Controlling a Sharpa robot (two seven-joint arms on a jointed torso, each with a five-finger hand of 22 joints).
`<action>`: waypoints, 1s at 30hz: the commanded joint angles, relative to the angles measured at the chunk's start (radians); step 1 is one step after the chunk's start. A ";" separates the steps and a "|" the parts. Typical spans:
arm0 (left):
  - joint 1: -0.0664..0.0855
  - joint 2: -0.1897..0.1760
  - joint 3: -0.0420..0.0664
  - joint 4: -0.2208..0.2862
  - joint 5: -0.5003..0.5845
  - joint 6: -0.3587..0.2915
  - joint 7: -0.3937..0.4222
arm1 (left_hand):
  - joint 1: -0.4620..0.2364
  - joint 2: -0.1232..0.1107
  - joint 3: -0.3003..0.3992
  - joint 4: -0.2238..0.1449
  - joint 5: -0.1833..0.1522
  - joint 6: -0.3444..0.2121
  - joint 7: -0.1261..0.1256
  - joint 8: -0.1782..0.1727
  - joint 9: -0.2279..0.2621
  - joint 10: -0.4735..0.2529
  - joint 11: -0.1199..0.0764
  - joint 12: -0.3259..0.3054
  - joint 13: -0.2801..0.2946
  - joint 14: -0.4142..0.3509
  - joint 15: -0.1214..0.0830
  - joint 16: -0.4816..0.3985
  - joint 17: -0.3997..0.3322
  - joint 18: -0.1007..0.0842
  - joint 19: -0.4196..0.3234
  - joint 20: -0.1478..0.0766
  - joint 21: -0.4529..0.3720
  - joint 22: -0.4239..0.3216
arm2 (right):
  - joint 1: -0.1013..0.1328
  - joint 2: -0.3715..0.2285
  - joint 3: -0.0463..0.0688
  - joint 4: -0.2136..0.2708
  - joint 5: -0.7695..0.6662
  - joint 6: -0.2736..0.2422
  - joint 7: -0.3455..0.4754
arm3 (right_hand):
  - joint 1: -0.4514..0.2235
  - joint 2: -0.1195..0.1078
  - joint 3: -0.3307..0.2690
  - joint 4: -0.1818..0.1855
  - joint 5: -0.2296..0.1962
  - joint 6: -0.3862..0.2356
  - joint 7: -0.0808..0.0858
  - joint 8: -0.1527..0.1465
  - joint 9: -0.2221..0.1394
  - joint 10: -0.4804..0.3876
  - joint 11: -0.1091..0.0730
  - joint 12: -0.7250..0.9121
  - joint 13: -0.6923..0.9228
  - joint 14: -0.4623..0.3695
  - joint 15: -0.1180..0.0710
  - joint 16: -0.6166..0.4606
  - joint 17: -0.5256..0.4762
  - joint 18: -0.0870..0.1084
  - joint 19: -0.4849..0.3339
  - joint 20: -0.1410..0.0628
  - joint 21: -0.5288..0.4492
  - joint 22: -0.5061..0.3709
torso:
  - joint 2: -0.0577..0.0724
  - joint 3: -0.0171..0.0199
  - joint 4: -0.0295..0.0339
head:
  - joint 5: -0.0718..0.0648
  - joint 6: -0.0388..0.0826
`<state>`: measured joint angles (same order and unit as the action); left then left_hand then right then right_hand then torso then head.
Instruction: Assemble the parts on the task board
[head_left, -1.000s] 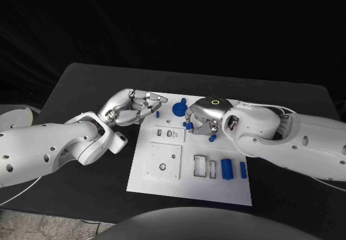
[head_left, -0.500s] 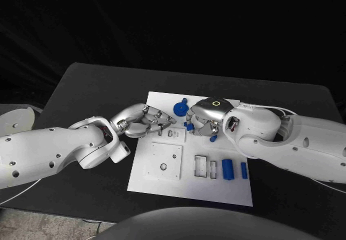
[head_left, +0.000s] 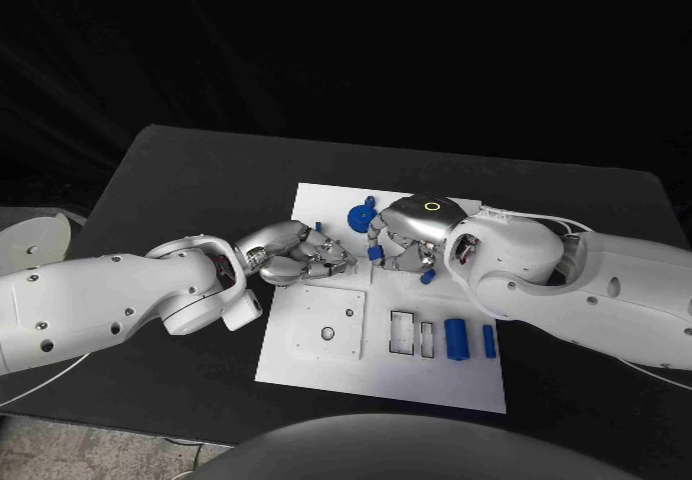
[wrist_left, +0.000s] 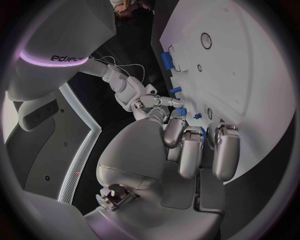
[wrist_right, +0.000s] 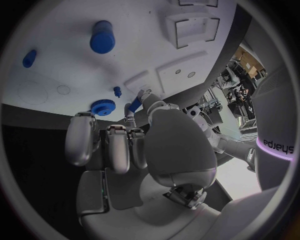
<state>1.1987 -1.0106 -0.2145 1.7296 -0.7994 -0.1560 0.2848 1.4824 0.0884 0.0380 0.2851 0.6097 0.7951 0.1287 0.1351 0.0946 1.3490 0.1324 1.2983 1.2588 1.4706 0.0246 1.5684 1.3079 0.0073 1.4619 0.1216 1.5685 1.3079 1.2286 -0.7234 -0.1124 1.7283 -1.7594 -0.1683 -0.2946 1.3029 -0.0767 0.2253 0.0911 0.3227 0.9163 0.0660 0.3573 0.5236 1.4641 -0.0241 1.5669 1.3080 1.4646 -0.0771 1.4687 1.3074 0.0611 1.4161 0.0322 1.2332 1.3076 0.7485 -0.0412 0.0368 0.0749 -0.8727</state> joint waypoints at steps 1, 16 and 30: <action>-0.001 0.005 0.000 -0.002 -0.014 0.035 -0.037 | -0.007 0.001 0.008 -0.001 0.003 -0.009 0.001 -0.008 -0.001 0.222 -0.080 0.273 0.312 0.100 -0.011 0.002 0.263 -0.007 0.109 0.003 0.002 0.263 | -0.001 0.000 0.000 0.007 0.019 -0.023 0.012 | -0.008 -0.006 0.000 -0.005 -0.004 0.013 -0.011 0.006 0.010 0.107 -0.005 0.004 0.263 0.067 -0.007 -0.004 0.164 0.018 -0.002 -0.003 -0.006 0.127 | 0.001 -0.0002 0.0001 | 0.000 0.000; -0.002 0.020 0.000 -0.003 -0.014 0.036 -0.020 | 0.004 0.002 0.030 -0.007 0.004 -0.013 -0.002 -0.012 -0.001 0.222 -0.082 0.273 0.312 0.100 -0.012 0.002 0.263 -0.007 0.109 0.003 0.002 0.263 | -0.002 0.005 0.000 0.022 0.053 0.005 0.014 | -0.011 -0.005 0.000 -0.004 -0.007 0.009 -0.007 0.003 0.011 0.107 -0.002 0.004 0.263 0.064 -0.006 -0.012 0.156 0.019 -0.005 -0.003 -0.015 0.125 | -0.001 -0.0017 0.0018 | -0.005 0.000; -0.002 0.026 0.000 -0.010 -0.014 0.043 -0.024 | 0.008 0.001 0.041 -0.009 0.004 -0.017 -0.002 -0.015 -0.001 0.222 -0.083 0.273 0.312 0.100 -0.013 0.002 0.263 -0.007 0.109 0.002 0.002 0.263 | -0.003 0.014 0.000 0.029 0.060 0.003 0.026 | -0.011 -0.005 0.001 -0.004 -0.009 0.007 -0.006 0.001 0.011 0.107 0.000 0.004 0.263 0.064 -0.005 -0.014 0.155 0.019 -0.005 -0.002 -0.017 0.124 | -0.001 -0.0015 0.0003 | -0.003 0.000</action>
<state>1.1973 -0.9877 -0.2143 1.7191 -0.8095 -0.1338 0.2589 1.4824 0.0884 0.0739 0.2767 0.6097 0.7841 0.1249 0.1253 0.0949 1.3513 0.1302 1.2985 1.2589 1.4678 0.0229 1.5684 1.3075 0.0073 1.4618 0.1216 1.5685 1.3076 1.2261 -0.7106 -0.1123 1.7549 -1.7020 -0.1735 -0.2815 1.2975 -0.0822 0.2252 0.0912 0.3169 0.9194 0.0626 0.3583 0.5332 1.4642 -0.0241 1.5669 1.3076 1.4646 -0.0771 1.4570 1.3081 0.0611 1.4161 0.0322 1.2178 1.3078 0.7474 -0.0425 0.0376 0.0714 -0.8727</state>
